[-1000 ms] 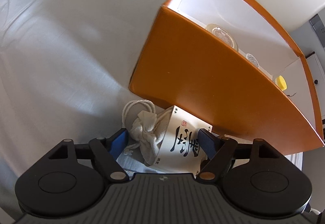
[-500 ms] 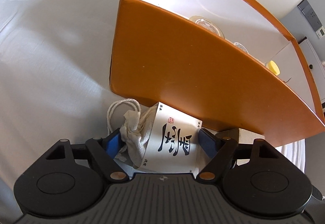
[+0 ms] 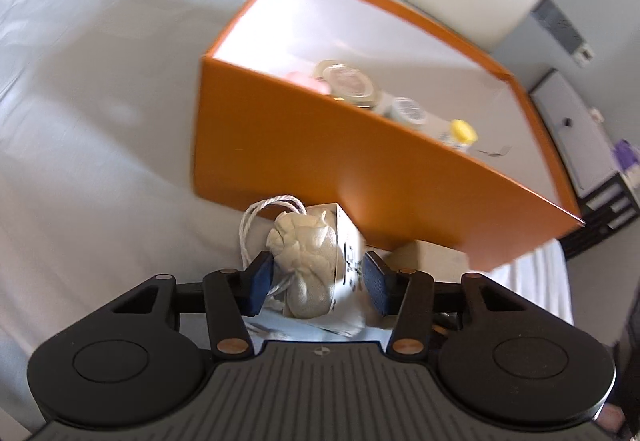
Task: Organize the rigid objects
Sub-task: 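Grasp the pouch on the calligraphy box with the left tool while the right tool grasps the brown box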
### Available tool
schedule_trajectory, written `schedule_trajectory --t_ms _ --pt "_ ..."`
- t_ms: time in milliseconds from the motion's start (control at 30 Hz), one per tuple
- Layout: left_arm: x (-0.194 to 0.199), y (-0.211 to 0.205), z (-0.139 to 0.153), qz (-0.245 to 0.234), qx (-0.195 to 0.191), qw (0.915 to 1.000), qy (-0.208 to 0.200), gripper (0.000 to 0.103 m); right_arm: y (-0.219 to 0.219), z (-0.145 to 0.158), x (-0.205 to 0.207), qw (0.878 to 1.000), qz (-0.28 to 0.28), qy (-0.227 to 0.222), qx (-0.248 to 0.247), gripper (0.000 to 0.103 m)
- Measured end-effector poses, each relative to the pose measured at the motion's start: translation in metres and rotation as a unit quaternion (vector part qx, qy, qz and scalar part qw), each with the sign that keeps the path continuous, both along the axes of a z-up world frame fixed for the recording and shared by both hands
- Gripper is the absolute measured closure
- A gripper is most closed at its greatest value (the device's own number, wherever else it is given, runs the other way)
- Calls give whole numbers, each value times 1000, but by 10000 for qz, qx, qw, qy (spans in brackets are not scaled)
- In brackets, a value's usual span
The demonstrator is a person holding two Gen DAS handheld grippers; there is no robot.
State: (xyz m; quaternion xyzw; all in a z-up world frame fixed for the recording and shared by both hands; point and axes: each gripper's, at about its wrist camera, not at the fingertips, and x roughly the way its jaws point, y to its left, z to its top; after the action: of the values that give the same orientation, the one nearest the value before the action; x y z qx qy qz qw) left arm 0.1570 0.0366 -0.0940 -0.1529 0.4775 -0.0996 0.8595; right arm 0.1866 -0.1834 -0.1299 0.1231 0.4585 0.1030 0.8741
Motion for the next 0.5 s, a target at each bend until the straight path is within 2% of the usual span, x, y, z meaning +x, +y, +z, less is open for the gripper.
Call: schedule_trajectory --t_ms 67,100,200,300,500 --pt "-4 -3 2 -200 -56 9998 -73 51 0 0 0 10000 -9 5 -1 38" --pt "-3 -5 2 -304 -117 9994 -67 57 0 0 -1 10000 -11 7 -3 38" --pt "0 -11 0 -394 34 9992 39 58 1 0 -1 10000 -16 14 -42 38" --pt "5 -12 -7 -245 247 9990 263 53 1 0 -2 10000 6 3 -52 38" --pt "12 -15 -18 -188 298 9986 388 48 5 -1 3 10000 10 -2 -79 38"
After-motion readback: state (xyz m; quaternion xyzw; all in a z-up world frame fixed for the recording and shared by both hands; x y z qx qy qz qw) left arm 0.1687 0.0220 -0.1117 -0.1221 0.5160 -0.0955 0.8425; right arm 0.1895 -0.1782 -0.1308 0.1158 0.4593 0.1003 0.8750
